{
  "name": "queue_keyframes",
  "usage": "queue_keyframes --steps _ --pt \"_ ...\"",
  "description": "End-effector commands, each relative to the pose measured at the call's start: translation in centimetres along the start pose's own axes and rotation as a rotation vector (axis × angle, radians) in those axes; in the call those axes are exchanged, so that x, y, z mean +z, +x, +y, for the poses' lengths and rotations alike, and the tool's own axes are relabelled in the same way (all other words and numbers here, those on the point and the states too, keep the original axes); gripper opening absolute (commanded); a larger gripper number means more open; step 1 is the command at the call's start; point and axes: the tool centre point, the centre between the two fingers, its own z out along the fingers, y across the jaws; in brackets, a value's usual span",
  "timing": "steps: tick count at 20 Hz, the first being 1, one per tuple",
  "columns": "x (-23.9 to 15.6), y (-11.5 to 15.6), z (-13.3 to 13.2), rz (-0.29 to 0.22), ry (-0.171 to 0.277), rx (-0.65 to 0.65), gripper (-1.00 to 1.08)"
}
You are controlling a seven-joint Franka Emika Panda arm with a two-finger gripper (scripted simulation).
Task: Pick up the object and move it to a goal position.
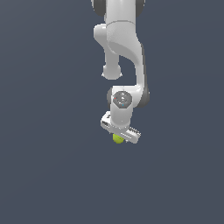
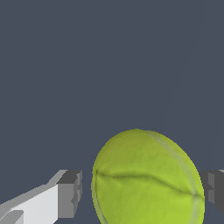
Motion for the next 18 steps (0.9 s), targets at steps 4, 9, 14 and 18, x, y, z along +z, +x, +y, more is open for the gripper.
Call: queue_keyframes --steps 4,9,14,18 --pt "0.1 0.1 -0.1 0.001 0.001 0.000 -1.00" --pt "0.1 0.1 -0.1 0.001 0.001 0.000 -1.00" --pt "-0.2 0.0 -0.1 0.001 0.001 0.000 -1.00" --pt "-1.2 -0.3 0.0 0.001 0.001 0.000 -1.00"
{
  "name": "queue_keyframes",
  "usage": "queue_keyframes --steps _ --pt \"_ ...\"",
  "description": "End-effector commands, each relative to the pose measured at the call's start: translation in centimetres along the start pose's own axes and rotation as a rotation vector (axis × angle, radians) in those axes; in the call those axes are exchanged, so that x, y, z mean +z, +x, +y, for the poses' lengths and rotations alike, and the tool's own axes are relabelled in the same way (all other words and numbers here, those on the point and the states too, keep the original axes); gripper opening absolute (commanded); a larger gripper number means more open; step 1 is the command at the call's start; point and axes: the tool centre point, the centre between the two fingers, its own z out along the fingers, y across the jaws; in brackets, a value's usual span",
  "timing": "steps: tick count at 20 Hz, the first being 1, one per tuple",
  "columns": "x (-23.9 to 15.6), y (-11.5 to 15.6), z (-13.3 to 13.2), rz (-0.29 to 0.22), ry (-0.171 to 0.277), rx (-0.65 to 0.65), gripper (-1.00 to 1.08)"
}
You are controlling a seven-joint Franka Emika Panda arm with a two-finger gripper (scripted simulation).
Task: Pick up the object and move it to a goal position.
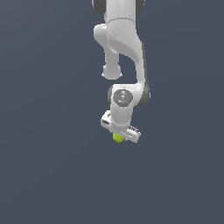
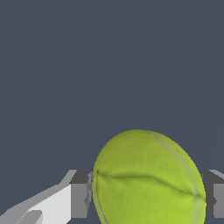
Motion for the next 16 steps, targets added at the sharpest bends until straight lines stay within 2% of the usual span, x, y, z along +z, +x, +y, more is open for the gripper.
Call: queue_keyframes --steps 1,8,16 --pt "-0.9 -0.1 0.0 0.002 0.002 0.000 -1.00" --pt "-4.9 -1.3 0.3 0.002 0.002 0.000 -1.00" --pt "-12.7 -3.4 0.9 0.002 0.002 0.001 -1.00"
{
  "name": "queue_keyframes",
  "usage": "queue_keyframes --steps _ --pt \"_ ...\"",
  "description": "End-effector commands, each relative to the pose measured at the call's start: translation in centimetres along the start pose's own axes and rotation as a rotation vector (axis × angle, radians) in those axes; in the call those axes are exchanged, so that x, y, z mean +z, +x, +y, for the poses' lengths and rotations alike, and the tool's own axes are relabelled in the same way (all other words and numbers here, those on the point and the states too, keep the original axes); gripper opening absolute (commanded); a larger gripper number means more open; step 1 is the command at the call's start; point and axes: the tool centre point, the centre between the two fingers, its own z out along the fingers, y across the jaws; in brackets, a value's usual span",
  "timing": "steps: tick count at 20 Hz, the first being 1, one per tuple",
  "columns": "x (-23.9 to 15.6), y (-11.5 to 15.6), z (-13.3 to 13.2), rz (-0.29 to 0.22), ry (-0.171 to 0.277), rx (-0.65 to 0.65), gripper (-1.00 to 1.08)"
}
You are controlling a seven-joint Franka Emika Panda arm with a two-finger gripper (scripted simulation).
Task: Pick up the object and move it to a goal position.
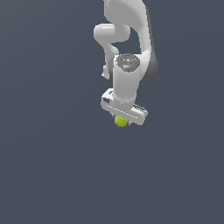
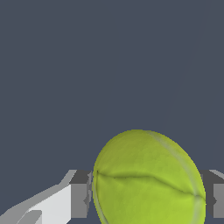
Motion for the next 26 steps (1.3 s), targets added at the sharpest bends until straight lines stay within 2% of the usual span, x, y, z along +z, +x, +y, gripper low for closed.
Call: queue_keyframes --steps 1,15,20,26 --pt "-2.8 -0.7 0.2 0.002 0.001 0.000 -1.00" --pt "-18.1 -4.6 1.1 0.003 0.000 0.001 -1.00" --pt "-21.7 -5.4 1.2 0.003 0.000 0.001 -1.00" --pt "-24.0 -5.9 1.2 0.002 0.001 0.000 -1.00"
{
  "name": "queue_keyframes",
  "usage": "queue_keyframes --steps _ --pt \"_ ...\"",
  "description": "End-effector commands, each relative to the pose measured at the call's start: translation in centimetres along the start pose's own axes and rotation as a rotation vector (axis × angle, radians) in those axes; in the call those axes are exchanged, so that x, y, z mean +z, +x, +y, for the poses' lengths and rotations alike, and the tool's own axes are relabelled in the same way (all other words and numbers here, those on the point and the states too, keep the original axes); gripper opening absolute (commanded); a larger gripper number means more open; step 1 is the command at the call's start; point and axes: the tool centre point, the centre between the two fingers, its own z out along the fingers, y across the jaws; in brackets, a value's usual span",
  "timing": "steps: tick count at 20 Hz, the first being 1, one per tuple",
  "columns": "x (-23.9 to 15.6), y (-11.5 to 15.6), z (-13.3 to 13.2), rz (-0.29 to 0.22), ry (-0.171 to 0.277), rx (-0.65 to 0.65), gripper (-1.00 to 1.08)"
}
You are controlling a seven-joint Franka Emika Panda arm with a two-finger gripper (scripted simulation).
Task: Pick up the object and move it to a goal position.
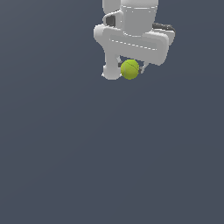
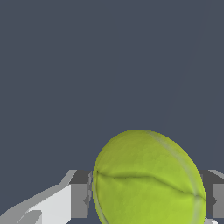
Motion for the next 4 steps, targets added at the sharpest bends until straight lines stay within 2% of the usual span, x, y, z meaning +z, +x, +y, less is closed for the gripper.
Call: queue_keyframes --steps 1,4 --pt "-0.72 -0.13 -0.01 0.000 0.000 0.000 -1.00" --pt "-0.96 -0.16 -0.02 0.000 0.000 0.000 -1.00"
